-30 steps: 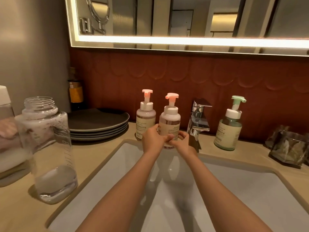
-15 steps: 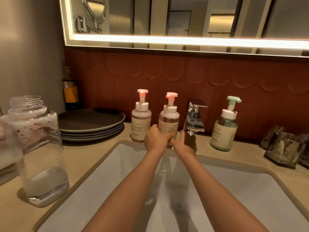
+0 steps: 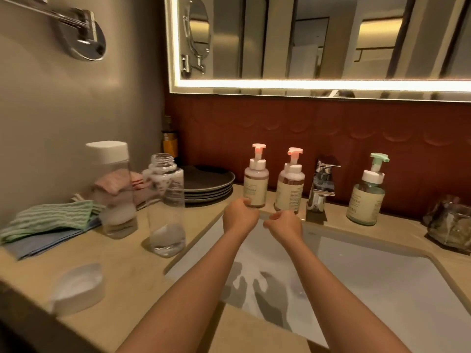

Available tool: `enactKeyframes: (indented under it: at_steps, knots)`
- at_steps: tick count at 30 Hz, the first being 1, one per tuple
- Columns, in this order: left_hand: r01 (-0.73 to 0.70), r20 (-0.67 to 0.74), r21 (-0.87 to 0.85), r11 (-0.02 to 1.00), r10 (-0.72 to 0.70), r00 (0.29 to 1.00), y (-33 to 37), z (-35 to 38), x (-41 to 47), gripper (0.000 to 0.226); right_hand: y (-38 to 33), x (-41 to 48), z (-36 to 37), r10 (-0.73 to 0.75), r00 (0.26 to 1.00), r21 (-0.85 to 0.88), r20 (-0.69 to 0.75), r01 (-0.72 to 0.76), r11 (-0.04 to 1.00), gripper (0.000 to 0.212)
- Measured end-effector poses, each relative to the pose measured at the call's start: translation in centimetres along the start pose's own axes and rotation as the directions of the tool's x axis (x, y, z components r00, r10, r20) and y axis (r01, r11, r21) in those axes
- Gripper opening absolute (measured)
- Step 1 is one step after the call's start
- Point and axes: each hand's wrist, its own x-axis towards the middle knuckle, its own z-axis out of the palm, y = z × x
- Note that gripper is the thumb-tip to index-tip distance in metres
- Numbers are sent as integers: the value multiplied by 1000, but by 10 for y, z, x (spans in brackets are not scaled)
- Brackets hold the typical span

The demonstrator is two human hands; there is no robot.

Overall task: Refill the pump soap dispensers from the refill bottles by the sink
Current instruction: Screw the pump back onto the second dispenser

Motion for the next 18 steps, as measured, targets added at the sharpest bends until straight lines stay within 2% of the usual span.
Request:
enactKeyframes:
  at_steps: [9, 14, 16, 18]
  knots:
    - [73, -133, -39, 997, -77, 988, -39, -102, -54, 21, -61, -81, 48, -160, 975, 101, 152, 146, 984, 33]
    - [30, -184, -20, 999, -33, 982, -50, -155, -67, 20, -93, -114, 63, -275, 931, 124, 241, 251, 960, 65]
    - [18, -228, 36, 999, -9, 974, -54, -178, -71, 17, -102, -120, 68, -313, 911, 144, 270, 283, 948, 78]
    - [53, -184, 123, 991, -30, 983, -61, -200, -75, 21, -109, -124, 73, -334, 902, 187, 273, 291, 938, 85]
